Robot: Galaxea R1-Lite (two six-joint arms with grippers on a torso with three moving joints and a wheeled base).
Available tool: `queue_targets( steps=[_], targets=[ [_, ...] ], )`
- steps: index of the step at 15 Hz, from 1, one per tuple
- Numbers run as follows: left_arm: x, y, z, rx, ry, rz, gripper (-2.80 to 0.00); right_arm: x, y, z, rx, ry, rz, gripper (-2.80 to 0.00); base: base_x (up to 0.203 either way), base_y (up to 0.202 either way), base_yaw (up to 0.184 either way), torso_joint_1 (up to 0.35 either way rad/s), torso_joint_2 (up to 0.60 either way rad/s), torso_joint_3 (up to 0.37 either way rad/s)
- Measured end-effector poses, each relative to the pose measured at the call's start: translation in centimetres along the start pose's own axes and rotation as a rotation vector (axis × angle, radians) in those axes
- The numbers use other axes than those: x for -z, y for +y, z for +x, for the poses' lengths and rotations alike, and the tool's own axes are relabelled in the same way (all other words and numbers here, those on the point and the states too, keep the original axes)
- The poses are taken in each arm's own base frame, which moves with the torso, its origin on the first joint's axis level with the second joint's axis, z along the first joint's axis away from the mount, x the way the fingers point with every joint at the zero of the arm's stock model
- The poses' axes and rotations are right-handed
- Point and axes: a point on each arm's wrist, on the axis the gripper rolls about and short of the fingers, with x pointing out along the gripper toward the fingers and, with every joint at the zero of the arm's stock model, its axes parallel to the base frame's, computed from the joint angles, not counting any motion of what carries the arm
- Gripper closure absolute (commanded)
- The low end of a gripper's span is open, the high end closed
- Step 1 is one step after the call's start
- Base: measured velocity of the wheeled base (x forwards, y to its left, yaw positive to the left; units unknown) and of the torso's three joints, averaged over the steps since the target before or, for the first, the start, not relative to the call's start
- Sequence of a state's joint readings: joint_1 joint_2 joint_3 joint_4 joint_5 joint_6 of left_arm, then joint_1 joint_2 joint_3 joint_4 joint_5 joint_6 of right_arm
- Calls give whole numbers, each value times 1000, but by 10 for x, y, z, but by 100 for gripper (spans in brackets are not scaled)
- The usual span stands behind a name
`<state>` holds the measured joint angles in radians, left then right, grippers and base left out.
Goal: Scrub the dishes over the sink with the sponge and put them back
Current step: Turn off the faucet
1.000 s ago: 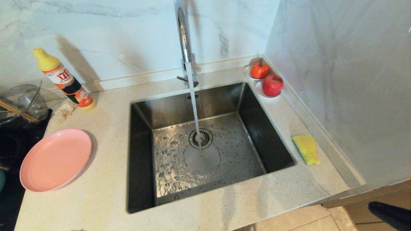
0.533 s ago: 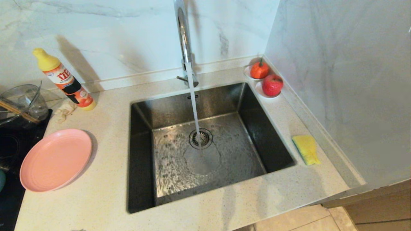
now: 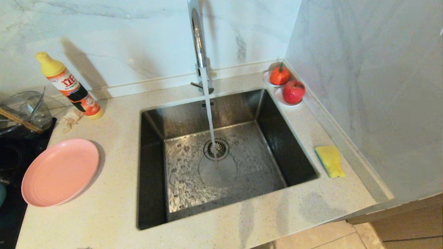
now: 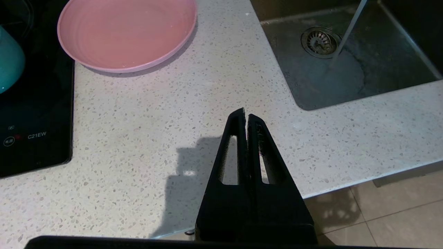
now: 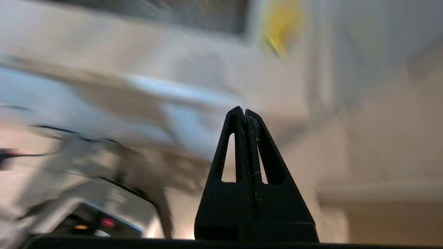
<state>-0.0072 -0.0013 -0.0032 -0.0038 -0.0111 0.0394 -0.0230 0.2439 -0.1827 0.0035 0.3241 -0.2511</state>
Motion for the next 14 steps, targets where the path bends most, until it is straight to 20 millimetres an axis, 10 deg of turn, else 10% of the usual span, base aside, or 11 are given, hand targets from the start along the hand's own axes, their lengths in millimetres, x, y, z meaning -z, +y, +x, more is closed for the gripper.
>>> queue_targets(
  steps=[6,14],
  targets=[
    [0,0,0,0,0,-1,0,44,6,-6,298,12,30,0,0,0,0,0,0,0],
    [0,0,0,0,0,-1,0,54,9,-11,318,-14,203,0,0,0,0,0,0,0]
  ],
)
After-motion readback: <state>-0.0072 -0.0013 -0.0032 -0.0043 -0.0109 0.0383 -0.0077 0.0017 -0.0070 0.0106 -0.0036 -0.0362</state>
